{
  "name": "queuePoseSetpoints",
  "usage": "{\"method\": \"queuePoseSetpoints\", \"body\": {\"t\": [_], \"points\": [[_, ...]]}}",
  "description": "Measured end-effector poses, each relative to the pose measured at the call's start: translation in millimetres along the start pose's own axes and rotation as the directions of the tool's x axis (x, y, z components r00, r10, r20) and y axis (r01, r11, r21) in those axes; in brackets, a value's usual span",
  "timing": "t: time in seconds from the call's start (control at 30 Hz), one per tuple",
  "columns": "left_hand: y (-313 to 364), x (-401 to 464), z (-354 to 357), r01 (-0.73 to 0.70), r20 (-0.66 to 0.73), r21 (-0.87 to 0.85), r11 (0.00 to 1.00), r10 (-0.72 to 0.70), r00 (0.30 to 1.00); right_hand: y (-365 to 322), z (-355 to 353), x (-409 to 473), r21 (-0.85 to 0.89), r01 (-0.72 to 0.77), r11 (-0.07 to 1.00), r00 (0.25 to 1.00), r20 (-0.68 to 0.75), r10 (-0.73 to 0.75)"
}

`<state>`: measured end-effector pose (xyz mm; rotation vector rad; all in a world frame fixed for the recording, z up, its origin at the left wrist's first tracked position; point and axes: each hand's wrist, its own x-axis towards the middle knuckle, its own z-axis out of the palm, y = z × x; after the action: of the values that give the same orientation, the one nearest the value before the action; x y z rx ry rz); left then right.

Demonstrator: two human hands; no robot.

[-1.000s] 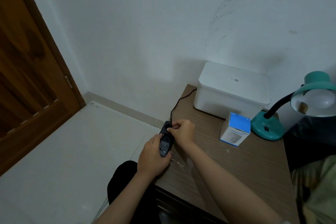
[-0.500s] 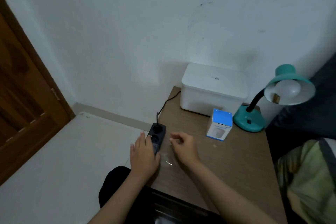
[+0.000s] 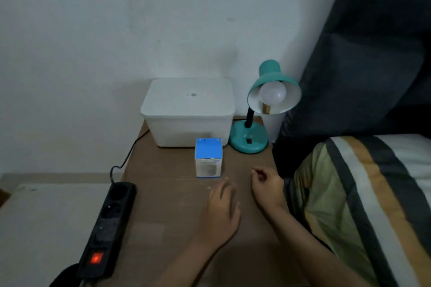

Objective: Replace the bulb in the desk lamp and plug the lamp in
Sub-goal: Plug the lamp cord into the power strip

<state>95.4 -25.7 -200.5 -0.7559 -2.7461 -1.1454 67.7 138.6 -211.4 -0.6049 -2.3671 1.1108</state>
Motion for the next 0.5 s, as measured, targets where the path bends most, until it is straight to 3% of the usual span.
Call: {"method": "queuePoseSetpoints", "body": {"t": [0.2,0.5], "points": [[2.6,79.9,47.6,0.017,0.053,-0.003,1.0,-0.017,0.998,9.0,10.0,68.0,0.082,0.114,0.99,0.992,-0.072,-0.108],[-17.0,134.2,70.6,0.13,0.039,0.184,0.974,-0.14,0.989,30.8,36.4,99.3,-0.082,0.29,0.954,0.957,0.023,-0.289]]}}
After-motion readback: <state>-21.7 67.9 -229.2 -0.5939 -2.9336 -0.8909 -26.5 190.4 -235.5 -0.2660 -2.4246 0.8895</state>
